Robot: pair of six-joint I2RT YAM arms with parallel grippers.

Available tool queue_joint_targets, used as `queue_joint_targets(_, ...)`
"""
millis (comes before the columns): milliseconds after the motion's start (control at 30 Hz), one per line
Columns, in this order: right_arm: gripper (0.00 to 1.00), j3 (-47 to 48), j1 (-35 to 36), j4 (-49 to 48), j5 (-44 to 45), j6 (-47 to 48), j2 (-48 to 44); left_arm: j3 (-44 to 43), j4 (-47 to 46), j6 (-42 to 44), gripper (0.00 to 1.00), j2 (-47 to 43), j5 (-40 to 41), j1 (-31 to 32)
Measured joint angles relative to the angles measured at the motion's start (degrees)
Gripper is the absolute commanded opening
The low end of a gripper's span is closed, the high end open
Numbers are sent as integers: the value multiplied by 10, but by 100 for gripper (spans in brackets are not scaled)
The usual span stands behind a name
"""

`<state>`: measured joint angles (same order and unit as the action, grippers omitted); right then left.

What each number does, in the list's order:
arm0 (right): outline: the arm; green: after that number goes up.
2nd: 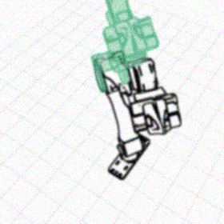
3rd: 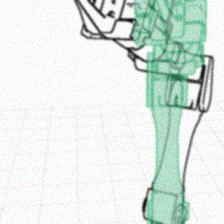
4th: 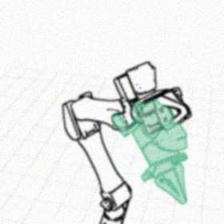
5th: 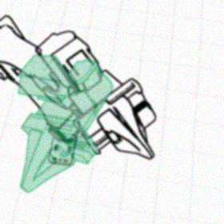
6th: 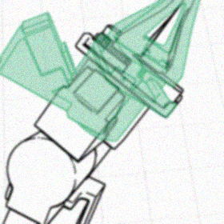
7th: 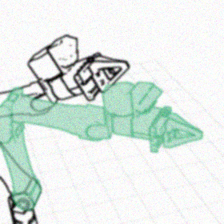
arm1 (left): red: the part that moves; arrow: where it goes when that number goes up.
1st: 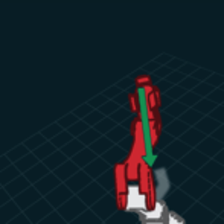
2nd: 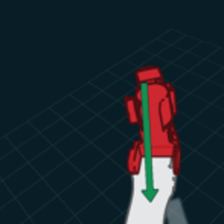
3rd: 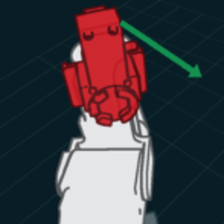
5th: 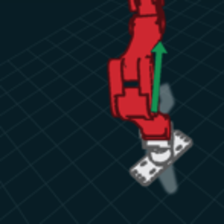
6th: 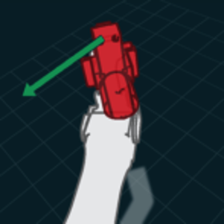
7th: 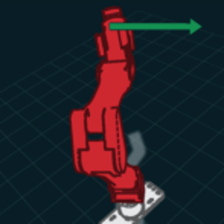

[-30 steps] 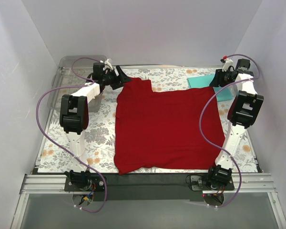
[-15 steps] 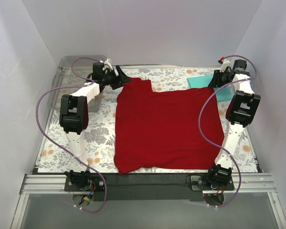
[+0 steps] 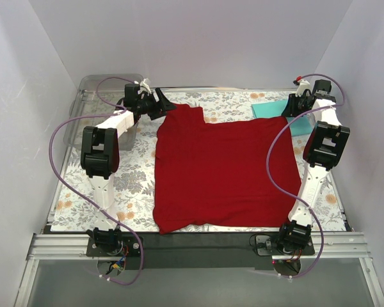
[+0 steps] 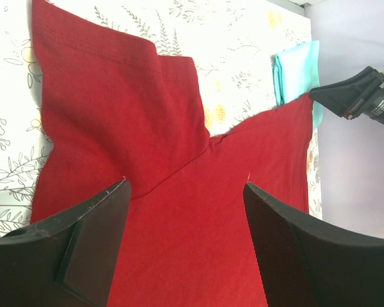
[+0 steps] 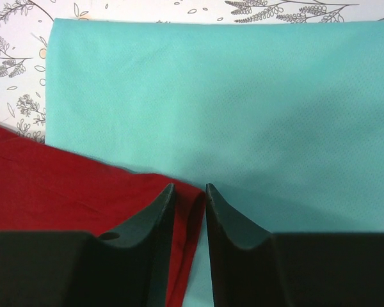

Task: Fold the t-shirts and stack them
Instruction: Flatten the tshirt out

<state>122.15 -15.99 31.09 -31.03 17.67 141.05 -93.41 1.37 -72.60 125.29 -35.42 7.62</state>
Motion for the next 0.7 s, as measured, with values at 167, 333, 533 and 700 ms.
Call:
queue_joint_targets(167,29,0,0,0,9,0,0,-5,4,2,66,11,0,0)
queue_joint_targets(333,20,0,0,0,10,0,0,-14,3,2,66,19,0,0)
queue_joint_targets(533,2,0,0,0,8,-5,0,-17,5,3,66,26,0,0)
queue_joint_targets(700,1,0,0,0,3,-10,0,-22,8,6,66,37,0,0)
